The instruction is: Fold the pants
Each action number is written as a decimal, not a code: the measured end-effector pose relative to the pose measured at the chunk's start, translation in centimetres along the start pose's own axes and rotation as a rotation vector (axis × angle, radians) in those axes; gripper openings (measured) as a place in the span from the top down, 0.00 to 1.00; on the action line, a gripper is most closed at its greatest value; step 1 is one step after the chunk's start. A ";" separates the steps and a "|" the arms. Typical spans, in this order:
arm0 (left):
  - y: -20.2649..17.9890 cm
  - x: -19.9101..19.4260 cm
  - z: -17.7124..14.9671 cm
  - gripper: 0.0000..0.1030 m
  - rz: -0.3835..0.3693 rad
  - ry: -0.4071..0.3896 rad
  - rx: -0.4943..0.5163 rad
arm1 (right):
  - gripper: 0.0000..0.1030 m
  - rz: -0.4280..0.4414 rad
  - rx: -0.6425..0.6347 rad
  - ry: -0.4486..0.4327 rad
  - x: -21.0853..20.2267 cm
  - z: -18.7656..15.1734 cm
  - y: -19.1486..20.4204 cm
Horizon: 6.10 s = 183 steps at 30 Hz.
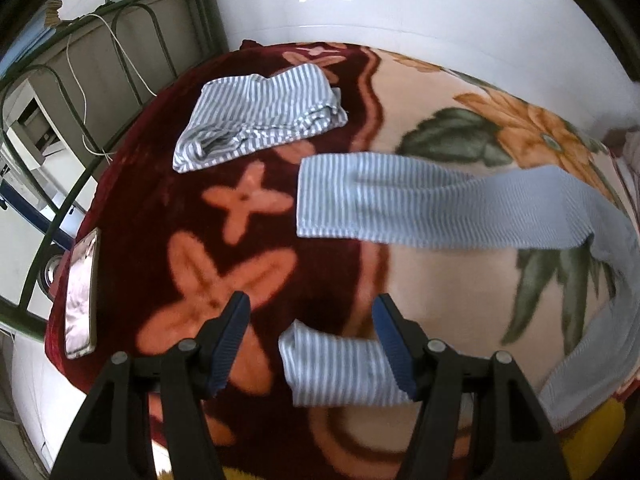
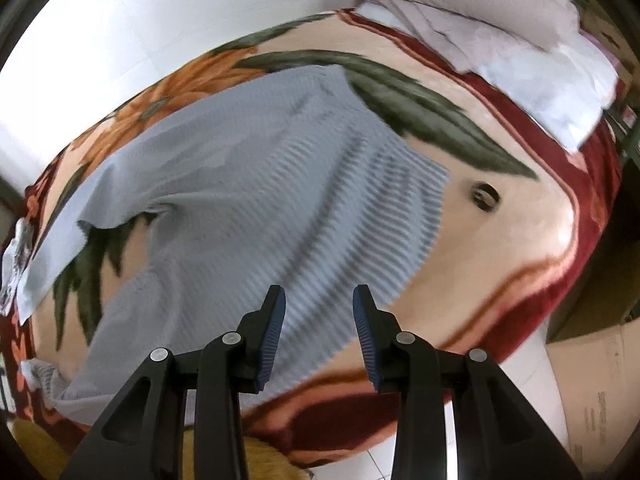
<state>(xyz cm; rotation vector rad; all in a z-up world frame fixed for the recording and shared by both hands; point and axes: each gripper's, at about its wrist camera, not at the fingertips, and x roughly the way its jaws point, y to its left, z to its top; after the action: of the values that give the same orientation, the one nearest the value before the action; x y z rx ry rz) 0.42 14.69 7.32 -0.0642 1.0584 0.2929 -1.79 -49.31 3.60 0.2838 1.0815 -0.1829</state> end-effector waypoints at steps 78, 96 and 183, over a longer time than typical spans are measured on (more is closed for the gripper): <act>6.2 12.6 7.9 0.89 -0.084 0.036 -0.366 | 0.90 0.309 -1.101 -0.008 11.9 -2.3 64.7; 5.3 10.8 8.0 0.73 -0.039 -0.032 -0.324 | 0.70 0.391 -0.736 0.049 4.4 -1.0 49.1; -34.9 -3.5 -18.7 0.95 -0.385 0.024 0.801 | 0.96 0.344 0.285 -0.014 3.3 -1.5 -8.1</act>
<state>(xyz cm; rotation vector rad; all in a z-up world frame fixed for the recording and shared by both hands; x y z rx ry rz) -7.73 -23.08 -1.93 0.4451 1.0981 -0.4899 -3.80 -56.52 -1.06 0.7168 0.9753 -0.0298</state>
